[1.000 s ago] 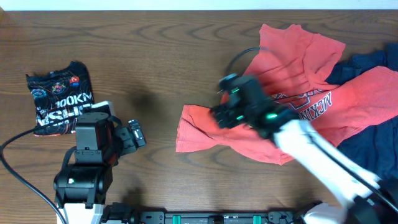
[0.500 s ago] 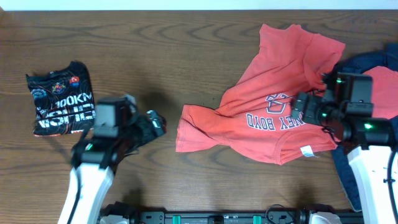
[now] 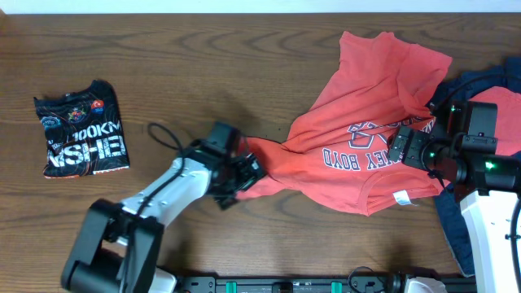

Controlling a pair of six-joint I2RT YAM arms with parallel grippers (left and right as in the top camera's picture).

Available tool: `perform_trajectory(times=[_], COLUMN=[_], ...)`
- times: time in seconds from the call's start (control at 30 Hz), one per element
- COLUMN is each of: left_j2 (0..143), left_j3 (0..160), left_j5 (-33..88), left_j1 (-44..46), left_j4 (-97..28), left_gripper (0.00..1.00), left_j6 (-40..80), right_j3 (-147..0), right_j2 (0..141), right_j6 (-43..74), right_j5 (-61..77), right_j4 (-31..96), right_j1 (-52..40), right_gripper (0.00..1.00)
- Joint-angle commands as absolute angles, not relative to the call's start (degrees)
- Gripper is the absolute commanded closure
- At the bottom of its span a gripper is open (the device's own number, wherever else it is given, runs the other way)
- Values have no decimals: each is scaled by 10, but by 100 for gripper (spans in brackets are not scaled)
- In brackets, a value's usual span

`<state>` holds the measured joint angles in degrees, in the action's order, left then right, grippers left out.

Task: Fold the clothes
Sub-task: 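Grasp the shirt's left side with the left gripper and pull it left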

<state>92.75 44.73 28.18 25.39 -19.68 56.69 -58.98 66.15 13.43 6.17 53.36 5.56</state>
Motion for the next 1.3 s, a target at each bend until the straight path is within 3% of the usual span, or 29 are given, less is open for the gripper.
perform_trajectory(times=[0.0, 0.07, 0.13, 0.2, 0.27, 0.3, 0.57, 0.73, 0.9, 0.93, 1.0, 1.03, 1.27], left_j2=[981, 999, 1013, 1019, 1019, 1018, 947, 859, 841, 843, 849, 850, 850], left_j3=[440, 440, 440, 440, 440, 440, 441, 483, 567, 584, 611, 619, 620], left_j5=[292, 292, 289, 273, 234, 229, 222, 67, 67, 76, 113, 134, 253], left_j1=[285, 302, 317, 323, 322, 319, 234, 101, -46, -65, -93, -101, -79], left_j4=[-111, -45, 7, 40, 44, 44, -60, -177, -165, -167, -170, -177, -370], left_gripper=[2, 0, 18, 48, 88, 94, 94, 94, 94, 83, 21, 1, 2], left_j6=[621, 621, 620, 620, 609, 600, 405, 278, 262, 262, 262, 262, 263], right_j3=[-592, -592, -592, -592, -592, -592, -592, -592, -592, -592, -592, -592, -592], right_j2=[656, 656, 656, 656, 656, 656, 656, 656, 656, 656, 656, 656, 656], right_j6=[132, 132, 132, 132, 132, 132, 121, 121, 122, 122, 122, 122, 121], right_j5=[64, 64, 64, 64, 64, 64, 46, 45, 45, 45, 45, 45, 45], right_j4=[536, 538, 539, 541, 545, 545, 553, 552, 552, 553, 555, 556, 556], right_j1=[64, 64, 64, 64, 64, 64, 64, 64, 64, 64, 64, 64, 64], right_gripper=[1, 1, 1, 1, 1, 1, 1, 1, 1, 1, 1, 1, 1])
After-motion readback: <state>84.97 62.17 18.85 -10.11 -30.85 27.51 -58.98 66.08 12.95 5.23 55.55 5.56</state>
